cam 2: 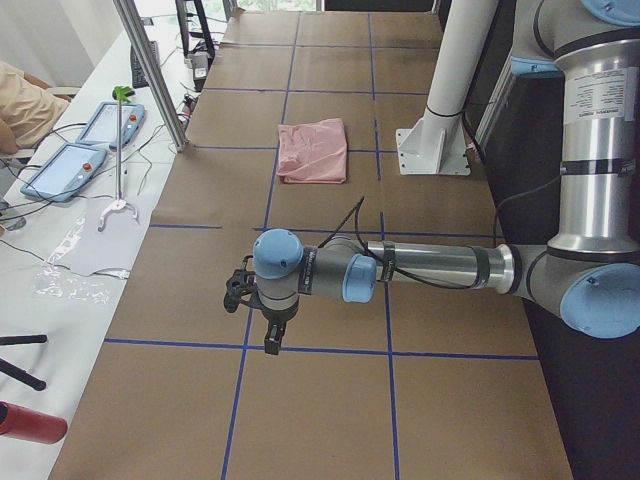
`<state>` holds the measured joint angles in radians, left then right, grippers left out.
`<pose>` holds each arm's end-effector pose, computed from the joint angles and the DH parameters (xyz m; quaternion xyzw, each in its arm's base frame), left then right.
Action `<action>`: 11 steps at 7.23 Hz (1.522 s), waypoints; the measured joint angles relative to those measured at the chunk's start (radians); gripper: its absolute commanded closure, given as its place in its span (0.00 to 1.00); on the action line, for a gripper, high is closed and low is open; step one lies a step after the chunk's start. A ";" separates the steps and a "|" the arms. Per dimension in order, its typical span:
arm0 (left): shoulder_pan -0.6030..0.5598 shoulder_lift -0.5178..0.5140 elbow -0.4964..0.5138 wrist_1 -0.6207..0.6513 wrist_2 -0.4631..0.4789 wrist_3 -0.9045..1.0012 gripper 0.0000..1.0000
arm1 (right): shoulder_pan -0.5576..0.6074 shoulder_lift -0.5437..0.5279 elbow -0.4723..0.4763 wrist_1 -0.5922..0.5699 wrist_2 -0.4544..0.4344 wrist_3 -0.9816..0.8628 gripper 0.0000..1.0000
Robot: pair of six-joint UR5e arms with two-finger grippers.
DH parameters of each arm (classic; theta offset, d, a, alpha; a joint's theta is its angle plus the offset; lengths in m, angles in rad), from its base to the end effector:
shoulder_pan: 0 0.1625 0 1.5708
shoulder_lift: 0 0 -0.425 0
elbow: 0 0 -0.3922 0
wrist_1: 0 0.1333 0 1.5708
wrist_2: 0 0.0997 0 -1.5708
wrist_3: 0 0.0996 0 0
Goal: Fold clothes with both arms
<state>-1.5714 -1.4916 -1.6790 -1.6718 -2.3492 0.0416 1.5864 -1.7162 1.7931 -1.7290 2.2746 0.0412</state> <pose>-0.0636 -0.4664 0.6322 0.0681 0.3773 0.0436 0.9226 0.0754 -0.4215 0.6367 -0.0426 -0.3439 0.0406 0.9372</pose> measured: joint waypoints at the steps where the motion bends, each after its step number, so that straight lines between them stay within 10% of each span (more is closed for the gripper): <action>1: 0.001 0.007 -0.002 0.001 0.000 0.000 0.00 | 0.000 0.001 -0.012 0.004 0.000 -0.001 0.00; 11: 0.000 0.022 -0.004 0.008 0.003 0.001 0.00 | 0.000 0.001 -0.023 0.007 0.005 -0.006 0.00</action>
<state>-1.5712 -1.4691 -1.6827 -1.6640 -2.3463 0.0428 1.5861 -1.7150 1.7702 -1.7221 2.2793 0.0353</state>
